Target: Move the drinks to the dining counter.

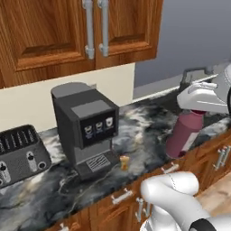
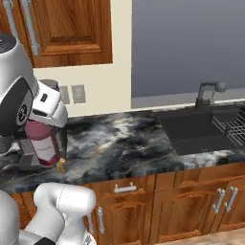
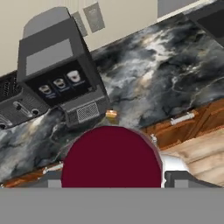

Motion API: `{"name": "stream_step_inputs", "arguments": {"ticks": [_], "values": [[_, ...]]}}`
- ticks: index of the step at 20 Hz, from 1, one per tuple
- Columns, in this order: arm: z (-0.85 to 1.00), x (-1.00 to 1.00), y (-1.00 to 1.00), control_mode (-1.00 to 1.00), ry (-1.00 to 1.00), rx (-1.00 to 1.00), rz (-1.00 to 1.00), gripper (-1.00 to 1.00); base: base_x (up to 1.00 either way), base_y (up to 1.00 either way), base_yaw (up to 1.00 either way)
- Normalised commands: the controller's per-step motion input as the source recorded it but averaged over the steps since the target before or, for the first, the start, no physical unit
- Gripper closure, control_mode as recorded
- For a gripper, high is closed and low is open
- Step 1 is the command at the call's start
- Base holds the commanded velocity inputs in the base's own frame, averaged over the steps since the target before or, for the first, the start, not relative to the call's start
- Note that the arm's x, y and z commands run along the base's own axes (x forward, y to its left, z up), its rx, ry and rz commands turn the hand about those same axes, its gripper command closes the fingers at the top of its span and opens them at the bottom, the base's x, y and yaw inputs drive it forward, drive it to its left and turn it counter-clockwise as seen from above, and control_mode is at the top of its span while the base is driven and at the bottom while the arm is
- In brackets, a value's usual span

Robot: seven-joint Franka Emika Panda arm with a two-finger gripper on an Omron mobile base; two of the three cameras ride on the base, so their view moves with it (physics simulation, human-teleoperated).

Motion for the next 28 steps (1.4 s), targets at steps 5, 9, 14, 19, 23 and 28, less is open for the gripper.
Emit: {"name": "stream_step_inputs", "arguments": {"ticks": [5,9,14,19,23,28], "values": [[0.00,0.00,0.00,1.00,0.00,0.00,0.00,1.00,0.00,0.00,-1.00],[0.00,0.00,0.00,1.00,0.00,0.00,0.00,1.00,0.00,0.00,-1.00],[0.00,0.00,0.00,1.00,0.00,0.00,0.00,1.00,0.00,0.00,-1.00],[0.00,0.00,0.00,1.00,0.00,0.00,0.00,1.00,0.00,0.00,-1.00],[0.00,0.00,0.00,1.00,0.00,0.00,0.00,1.00,0.00,0.00,-0.99],[0.00,0.00,0.00,1.00,0.00,0.00,0.00,1.00,-0.02,-0.01,-0.94]]}}
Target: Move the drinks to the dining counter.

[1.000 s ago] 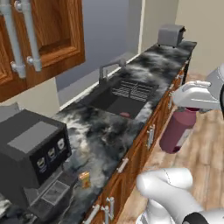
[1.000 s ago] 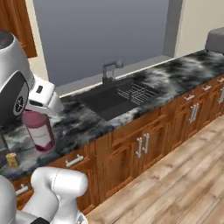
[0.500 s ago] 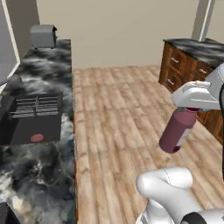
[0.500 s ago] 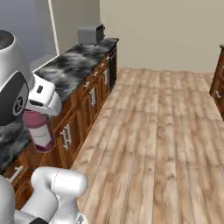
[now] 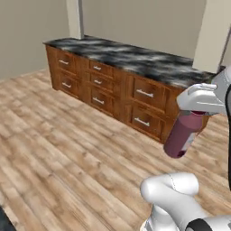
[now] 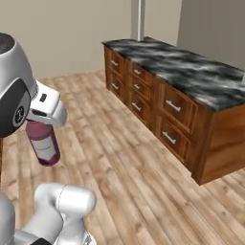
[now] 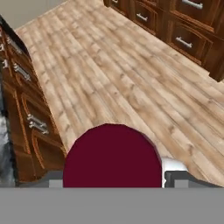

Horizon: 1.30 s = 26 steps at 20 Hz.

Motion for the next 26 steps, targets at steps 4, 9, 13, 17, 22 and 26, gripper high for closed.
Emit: {"name": "stream_step_inputs", "arguments": {"ticks": [4,9,13,17,22,26], "values": [[0.00,0.00,0.00,1.00,0.00,0.00,0.00,1.00,0.41,0.25,-0.76],[0.00,0.00,0.00,1.00,0.00,0.00,0.00,1.00,1.00,0.94,-0.44],[0.00,0.00,0.00,1.00,0.00,0.00,0.00,1.00,1.00,0.98,-0.38],[0.00,0.00,0.00,1.00,0.00,0.00,0.00,1.00,1.00,0.86,-0.30],[0.00,0.00,0.00,1.00,0.00,0.00,0.00,1.00,1.00,0.53,-0.29],[0.00,0.00,0.00,1.00,0.00,0.00,0.00,1.00,1.00,0.36,-0.31]]}}
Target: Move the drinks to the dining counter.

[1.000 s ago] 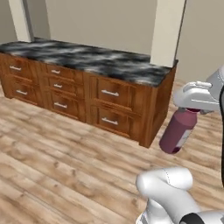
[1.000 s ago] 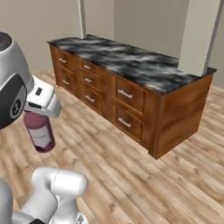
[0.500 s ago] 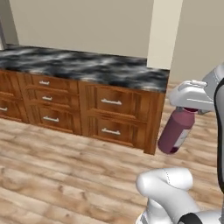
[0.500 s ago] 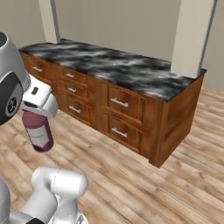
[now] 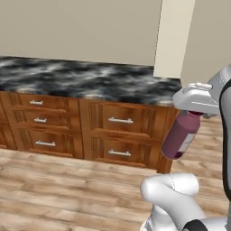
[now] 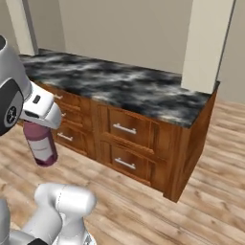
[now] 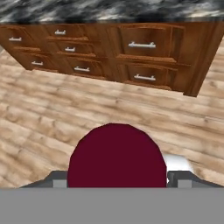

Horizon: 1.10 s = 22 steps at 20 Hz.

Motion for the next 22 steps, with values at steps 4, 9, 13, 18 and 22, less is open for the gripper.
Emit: {"name": "stream_step_inputs", "arguments": {"ticks": [4,9,13,18,22], "values": [[0.00,0.00,0.00,1.00,0.00,0.00,0.00,1.00,1.00,0.42,-0.30],[0.00,0.00,0.00,1.00,0.00,0.00,0.00,1.00,1.00,0.65,-0.29],[0.00,0.00,0.00,1.00,0.00,0.00,0.00,1.00,1.00,0.56,-0.26],[0.00,0.00,0.00,1.00,0.00,0.00,0.00,1.00,1.00,0.66,-0.23],[0.00,0.00,0.00,1.00,0.00,0.00,0.00,1.00,1.00,0.54,-0.20]]}}
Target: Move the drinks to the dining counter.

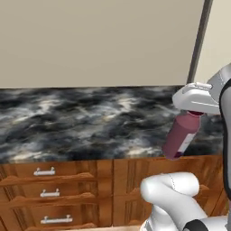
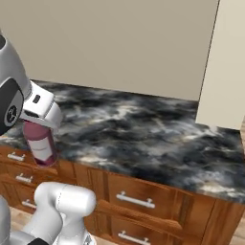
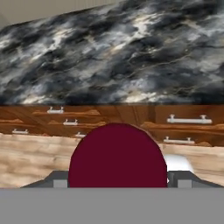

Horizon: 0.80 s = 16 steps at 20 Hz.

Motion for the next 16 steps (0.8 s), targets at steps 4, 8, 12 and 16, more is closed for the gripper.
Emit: {"name": "stream_step_inputs", "arguments": {"ticks": [4,8,12,16], "values": [[0.00,0.00,0.00,1.00,0.00,0.00,0.00,1.00,1.00,0.50,-0.18],[0.00,0.00,0.00,1.00,0.00,0.00,0.00,1.00,1.00,0.34,-0.12],[0.00,0.00,0.00,1.00,0.00,0.00,0.00,1.00,1.00,0.36,-0.14],[0.00,0.00,0.00,1.00,0.00,0.00,0.00,1.00,1.00,0.41,-0.17]]}}
